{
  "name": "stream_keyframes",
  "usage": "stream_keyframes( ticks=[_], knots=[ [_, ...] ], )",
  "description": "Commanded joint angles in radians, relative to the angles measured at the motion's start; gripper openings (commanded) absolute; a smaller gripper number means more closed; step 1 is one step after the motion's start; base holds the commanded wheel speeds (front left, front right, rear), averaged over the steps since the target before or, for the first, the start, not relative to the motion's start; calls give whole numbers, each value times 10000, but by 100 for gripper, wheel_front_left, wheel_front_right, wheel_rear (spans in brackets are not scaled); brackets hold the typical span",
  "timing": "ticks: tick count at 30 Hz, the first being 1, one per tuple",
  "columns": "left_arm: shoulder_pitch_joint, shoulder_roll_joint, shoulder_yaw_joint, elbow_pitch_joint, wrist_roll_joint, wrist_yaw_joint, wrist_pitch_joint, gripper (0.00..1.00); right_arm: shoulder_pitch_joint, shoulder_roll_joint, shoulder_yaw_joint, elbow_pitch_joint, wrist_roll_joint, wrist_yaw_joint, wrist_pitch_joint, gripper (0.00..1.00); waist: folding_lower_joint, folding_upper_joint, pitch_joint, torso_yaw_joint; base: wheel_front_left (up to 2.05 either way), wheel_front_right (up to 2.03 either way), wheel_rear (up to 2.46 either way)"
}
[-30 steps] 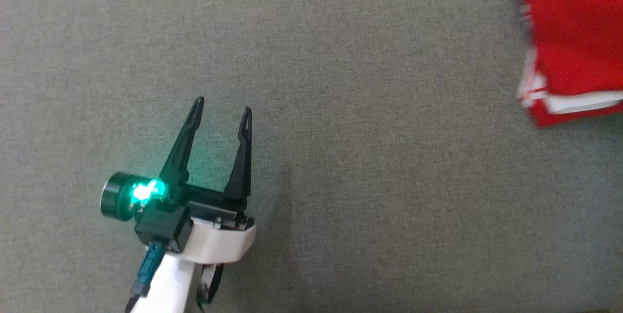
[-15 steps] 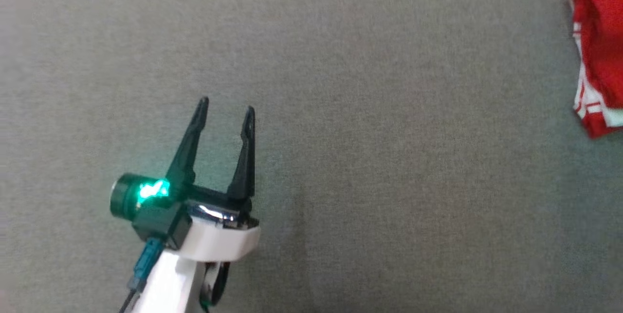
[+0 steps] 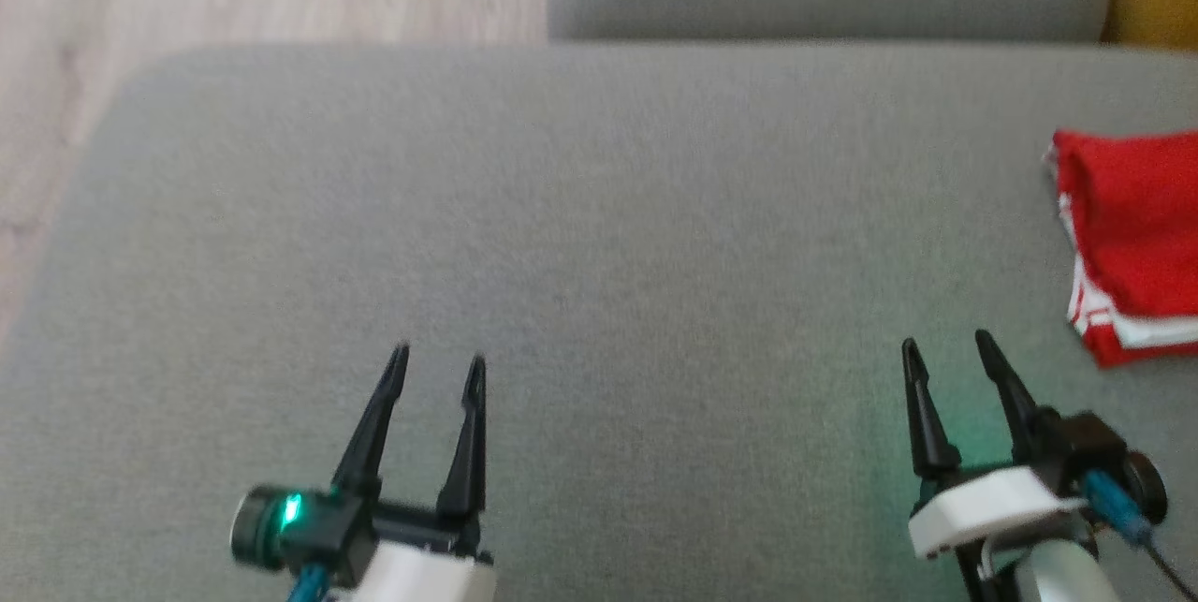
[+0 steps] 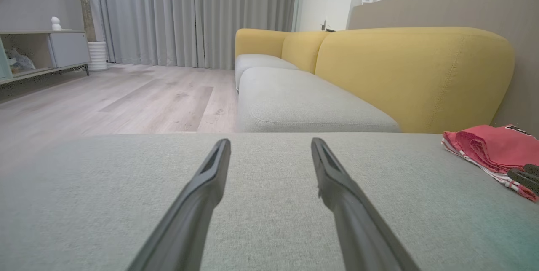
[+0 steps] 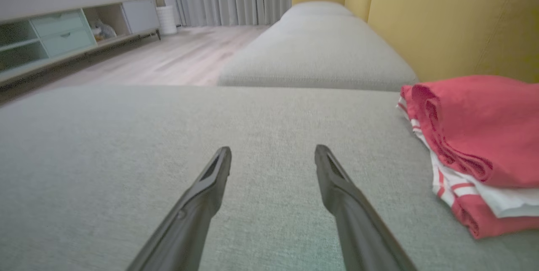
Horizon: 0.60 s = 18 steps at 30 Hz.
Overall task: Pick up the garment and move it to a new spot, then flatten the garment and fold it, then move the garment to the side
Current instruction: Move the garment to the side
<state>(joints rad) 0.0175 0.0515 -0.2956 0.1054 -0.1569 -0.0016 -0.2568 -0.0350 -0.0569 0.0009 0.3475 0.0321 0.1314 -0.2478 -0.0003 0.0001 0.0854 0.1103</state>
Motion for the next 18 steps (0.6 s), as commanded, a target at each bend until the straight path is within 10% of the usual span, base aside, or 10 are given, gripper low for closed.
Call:
stream_keyframes(
  ticks=[1, 18],
  knots=[
    [37, -12, 386, -336, 94, -66, -49, 100, 42, -3, 317, -655, 155, -7, -129, 100, 3, -1, -866, 276, 0, 0, 0],
    [1156, -13, 1099, -91, 543, -347, -49, 100, 1939, 64, 294, -2242, 720, -7, -138, 100, 3, -1, -1749, -26, 0, 0, 0]
  ],
)
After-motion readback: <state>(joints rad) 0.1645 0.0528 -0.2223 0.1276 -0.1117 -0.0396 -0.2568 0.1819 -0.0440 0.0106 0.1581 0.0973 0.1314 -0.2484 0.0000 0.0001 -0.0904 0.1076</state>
